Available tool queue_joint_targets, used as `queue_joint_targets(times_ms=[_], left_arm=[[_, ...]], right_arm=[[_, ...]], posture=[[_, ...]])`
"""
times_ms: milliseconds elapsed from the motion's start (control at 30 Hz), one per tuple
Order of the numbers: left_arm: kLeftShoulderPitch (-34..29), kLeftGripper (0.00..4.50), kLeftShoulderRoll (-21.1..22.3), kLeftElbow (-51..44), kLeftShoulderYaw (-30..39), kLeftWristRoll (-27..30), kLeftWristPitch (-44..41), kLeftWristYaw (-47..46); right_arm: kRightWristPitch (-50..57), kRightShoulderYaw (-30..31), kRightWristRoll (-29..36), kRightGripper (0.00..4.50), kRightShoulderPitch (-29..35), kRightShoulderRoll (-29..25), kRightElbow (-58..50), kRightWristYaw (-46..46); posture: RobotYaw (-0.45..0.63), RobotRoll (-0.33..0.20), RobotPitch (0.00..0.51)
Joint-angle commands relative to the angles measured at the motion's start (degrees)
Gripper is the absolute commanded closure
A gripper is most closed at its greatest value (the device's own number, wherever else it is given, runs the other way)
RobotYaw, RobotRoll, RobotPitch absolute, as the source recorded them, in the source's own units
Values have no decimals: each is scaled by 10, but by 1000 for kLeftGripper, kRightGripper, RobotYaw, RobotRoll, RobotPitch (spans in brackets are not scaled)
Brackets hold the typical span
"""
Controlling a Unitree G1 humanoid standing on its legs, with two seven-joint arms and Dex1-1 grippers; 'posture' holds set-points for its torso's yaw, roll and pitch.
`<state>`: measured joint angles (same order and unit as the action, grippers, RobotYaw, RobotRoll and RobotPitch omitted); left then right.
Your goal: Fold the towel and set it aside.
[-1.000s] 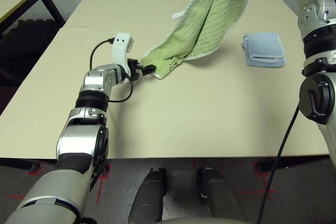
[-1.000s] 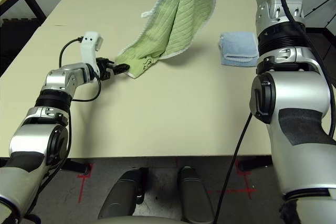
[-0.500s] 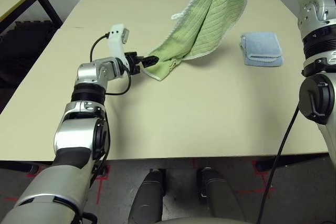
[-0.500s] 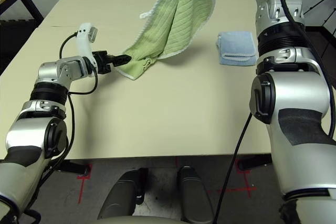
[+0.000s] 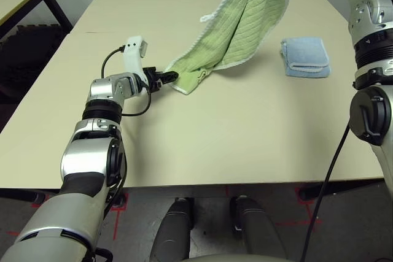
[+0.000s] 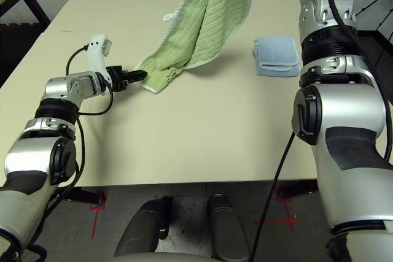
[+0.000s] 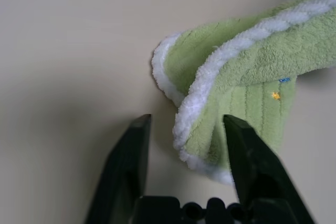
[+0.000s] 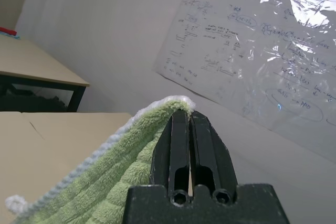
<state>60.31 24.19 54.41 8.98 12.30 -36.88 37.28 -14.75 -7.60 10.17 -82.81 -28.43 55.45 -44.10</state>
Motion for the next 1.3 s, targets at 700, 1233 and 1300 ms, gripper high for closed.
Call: queue_joint_targets(times_ms=[700,1233,1300], left_arm=[[44,4478,122,-256,64,40,-70,-73],[43,4478,147,-105,14,-38,118,-108],[49,4478,159,-101,-4,-34,84,-59]], right_arm=[[340,-98,111,4500,210,-41,-83,71],[517,-92,147,4500,235,-89,-167,22],[537,-79,153,4500,227,-110,-169,-24]], posture=[[110,0,164],[115,0,211],[103,0,224]])
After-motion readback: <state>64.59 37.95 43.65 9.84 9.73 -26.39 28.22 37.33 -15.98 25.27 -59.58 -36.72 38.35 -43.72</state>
